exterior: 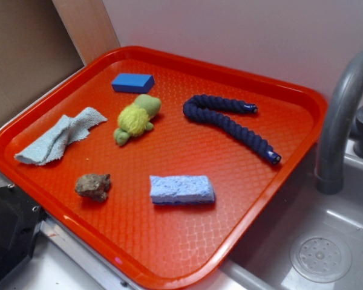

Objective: Grab the blue rope.

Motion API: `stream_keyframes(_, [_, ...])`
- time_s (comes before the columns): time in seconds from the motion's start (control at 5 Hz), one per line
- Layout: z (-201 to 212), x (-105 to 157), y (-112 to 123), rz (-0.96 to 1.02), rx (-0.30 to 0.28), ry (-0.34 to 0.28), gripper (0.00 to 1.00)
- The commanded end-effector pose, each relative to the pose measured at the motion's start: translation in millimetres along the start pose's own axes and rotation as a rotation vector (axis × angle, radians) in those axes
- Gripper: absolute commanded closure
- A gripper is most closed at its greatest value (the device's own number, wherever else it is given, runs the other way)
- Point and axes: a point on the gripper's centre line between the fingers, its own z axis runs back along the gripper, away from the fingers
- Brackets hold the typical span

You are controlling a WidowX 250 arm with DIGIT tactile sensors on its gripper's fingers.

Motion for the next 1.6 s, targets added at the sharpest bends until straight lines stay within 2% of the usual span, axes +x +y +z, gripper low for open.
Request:
stream_keyframes(0.0, [0.0,0.0,0.0,0.0,0.0,0.0,0.0])
stream_keyframes(0.2, [-5.7,31.2,-17.5,-0.25,-0.023,-0.101,0.0])
stream_keyframes(0.4, [-16.2,52.4,-46.2,-0.505,-0.012,-0.128,0.0])
stream_keyframes(0.6, [-32.1,70.8,-78.4,-0.768,0.039,-0.144,0.0])
stream_keyframes(0.8, [-52.2,81.9,-103.7,-1.006,0.071,-0.132,0.0])
stream_keyframes(1.0, [-78.5,100.3,-120.2,-1.202,0.085,-0.09,0.0])
stream_keyframes(1.2, [-114.6,118.4,-132.4,-1.357,0.103,0.009,0.0])
stream_keyframes(1.4, [-152.7,130.3,-135.2,-1.492,0.092,0.112,0.0])
